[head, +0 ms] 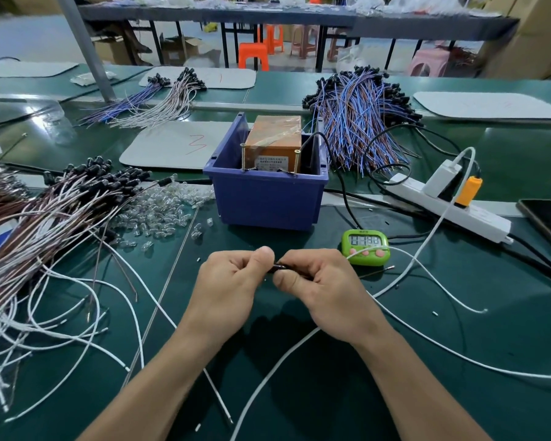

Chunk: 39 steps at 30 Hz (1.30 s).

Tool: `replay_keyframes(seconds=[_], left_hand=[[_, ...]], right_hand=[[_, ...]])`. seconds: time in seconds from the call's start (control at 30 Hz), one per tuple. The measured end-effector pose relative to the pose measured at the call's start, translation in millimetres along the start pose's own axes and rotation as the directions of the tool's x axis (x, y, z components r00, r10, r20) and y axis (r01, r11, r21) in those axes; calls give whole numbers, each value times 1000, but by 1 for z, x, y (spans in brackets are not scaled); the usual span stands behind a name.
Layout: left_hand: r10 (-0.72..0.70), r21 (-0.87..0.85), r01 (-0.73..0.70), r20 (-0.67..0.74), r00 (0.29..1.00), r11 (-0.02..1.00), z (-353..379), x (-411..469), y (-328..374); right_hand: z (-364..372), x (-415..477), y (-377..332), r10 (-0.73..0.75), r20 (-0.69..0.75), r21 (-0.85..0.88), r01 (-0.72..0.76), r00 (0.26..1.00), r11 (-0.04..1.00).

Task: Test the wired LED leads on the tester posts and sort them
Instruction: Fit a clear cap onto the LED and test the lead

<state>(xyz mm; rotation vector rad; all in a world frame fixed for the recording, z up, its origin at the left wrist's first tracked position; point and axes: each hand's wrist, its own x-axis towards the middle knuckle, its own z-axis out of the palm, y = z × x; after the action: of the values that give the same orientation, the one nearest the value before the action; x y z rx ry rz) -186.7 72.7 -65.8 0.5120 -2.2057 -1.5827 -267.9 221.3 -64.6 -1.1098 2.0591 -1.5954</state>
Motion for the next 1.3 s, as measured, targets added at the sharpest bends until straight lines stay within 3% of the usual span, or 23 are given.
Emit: replay_keyframes(seconds=[0.1, 0.17, 0.23, 0.3, 0.37, 0.53, 0.63, 0.77, 0.97, 1.07, 1.2, 1.3], left_hand=[[-214, -295, 199, -18, 977, 935, -10, 14, -4], [-191, -232, 192, 23, 981, 954, -13, 15, -5], [-96, -11, 96, 31, 995, 995, -11, 10, -7], [39, 213, -34, -19, 999, 976, -10, 7, -11], [116, 285, -85, -92, 989, 955, -14, 9, -10], [156, 439, -31, -252, 955, 898, -37, 15, -15], [137, 558, 91, -353, 925, 825, -55, 22, -17], [-38, 398, 243, -456, 889, 885, -68, 31, -16], [-41, 574, 244, -344, 938, 782, -77, 38, -13], [-11, 766, 199, -243, 970, 611, -86, 62, -9], [-124, 874, 230, -195, 973, 427, -93, 92, -10], [-108, 868, 217, -189, 976, 446, -92, 105, -15]], right_hand=[[-8, 0, -2, 4, -45, 173, 4, 999, 985], [-9, -1, -2, -4, -60, 188, 15, 998, 982], [-4, -1, -1, -13, -57, 137, 21, 998, 990], [2, 0, 0, -10, -89, 117, 20, 996, 993], [4, 1, 1, 9, -117, 167, 10, 993, 986], [3, 2, 6, 70, -113, 297, -34, 991, 954], [5, 2, 8, 87, -96, 295, -55, 992, 954], [7, 2, 9, 97, -68, 252, -77, 993, 965], [8, 0, 11, 123, -49, 159, -114, 991, 981], [8, 1, 12, 140, -43, 133, -133, 989, 982], [8, 0, 11, 158, -36, 125, -152, 987, 980], [7, 1, 11, 169, -34, 105, -164, 985, 981]])
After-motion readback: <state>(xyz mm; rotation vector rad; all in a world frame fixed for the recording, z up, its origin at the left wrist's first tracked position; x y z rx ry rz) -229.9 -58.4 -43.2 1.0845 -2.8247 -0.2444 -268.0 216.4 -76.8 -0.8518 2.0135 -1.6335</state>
